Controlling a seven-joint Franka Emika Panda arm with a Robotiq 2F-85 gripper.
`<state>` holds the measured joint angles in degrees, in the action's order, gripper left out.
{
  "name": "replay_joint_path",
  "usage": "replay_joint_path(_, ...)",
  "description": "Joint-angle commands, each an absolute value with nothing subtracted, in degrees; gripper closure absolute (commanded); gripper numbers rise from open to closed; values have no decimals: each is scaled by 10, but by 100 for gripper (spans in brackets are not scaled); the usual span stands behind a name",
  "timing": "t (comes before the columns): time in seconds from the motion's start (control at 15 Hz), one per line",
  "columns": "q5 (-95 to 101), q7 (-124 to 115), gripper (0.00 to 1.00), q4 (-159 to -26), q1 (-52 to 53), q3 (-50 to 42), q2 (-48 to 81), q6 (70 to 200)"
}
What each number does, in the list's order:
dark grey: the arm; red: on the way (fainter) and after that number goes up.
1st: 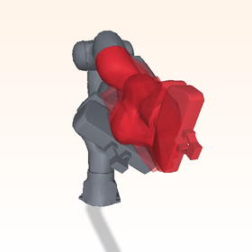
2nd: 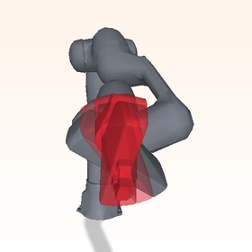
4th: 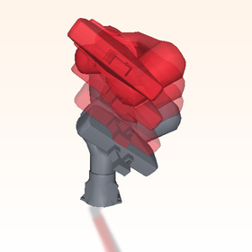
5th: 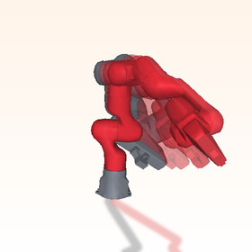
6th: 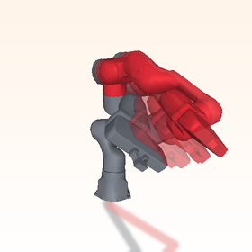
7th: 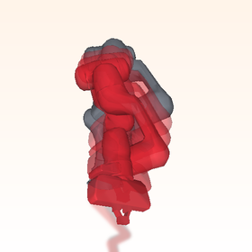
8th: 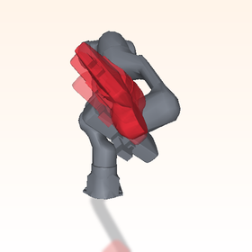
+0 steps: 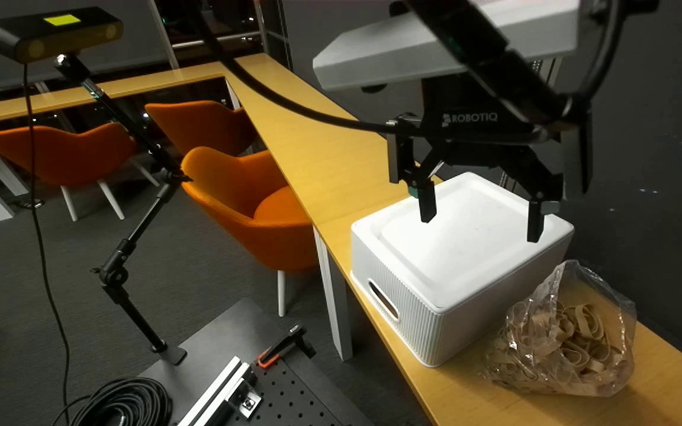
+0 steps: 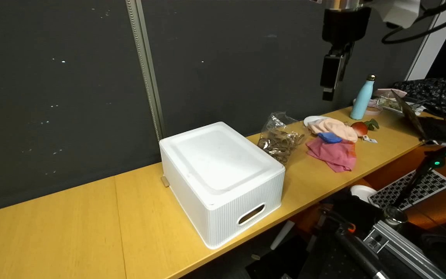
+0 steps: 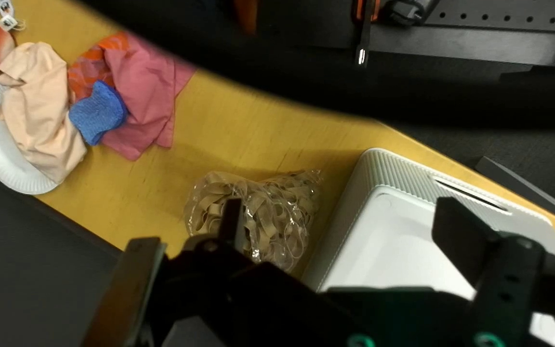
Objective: Put some rubber bands on the basket
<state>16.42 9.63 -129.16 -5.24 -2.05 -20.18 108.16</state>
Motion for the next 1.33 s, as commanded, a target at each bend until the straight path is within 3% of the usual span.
replay_joint_path(0.0,175,116,0,-1268,-46,-33,-194,1090)
replay_joint_path(1.0,74,348,0,-1188,-55,-133,-123,1120)
replay_joint_path(1.07,70,354,25,-1187,-58,-135,-120,1120)
replay_joint_path(1.13,70,359,26,-1188,-61,-137,-116,1124)
replay_joint_path(1.27,64,375,42,-1191,-64,-142,-107,1135)
